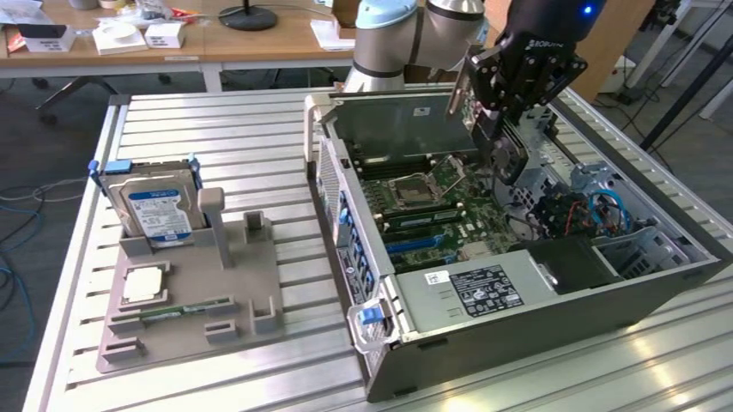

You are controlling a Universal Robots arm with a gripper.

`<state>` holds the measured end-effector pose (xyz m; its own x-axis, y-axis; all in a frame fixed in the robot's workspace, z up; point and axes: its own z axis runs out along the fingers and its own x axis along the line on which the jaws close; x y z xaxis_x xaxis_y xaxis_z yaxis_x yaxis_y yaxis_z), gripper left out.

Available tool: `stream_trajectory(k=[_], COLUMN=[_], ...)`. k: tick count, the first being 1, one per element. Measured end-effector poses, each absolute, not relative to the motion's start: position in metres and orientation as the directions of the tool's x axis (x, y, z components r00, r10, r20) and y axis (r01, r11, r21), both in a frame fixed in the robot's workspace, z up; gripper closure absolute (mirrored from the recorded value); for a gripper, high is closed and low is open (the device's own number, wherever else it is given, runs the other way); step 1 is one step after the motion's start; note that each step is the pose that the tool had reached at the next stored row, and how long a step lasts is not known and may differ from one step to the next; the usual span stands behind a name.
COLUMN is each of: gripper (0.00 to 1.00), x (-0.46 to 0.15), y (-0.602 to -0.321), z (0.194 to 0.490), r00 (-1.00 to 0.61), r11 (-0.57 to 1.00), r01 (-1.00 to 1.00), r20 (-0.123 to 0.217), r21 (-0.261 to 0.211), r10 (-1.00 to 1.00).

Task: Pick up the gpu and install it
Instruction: 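Pick up the gpu and move the gpu toward the slot, then insert the gpu into the slot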

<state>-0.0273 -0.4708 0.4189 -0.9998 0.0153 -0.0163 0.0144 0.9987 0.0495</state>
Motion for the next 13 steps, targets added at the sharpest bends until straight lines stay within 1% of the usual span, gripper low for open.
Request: stream_trajectory(k=[13], gripper=[0.73], x=[-0.0264], y=[-0.4708], z=[0.4189], r00=[-1.0], r11=[0.999], r01=[0.014], r20=[-0.016], r21=[0.049], r10=[0.015])
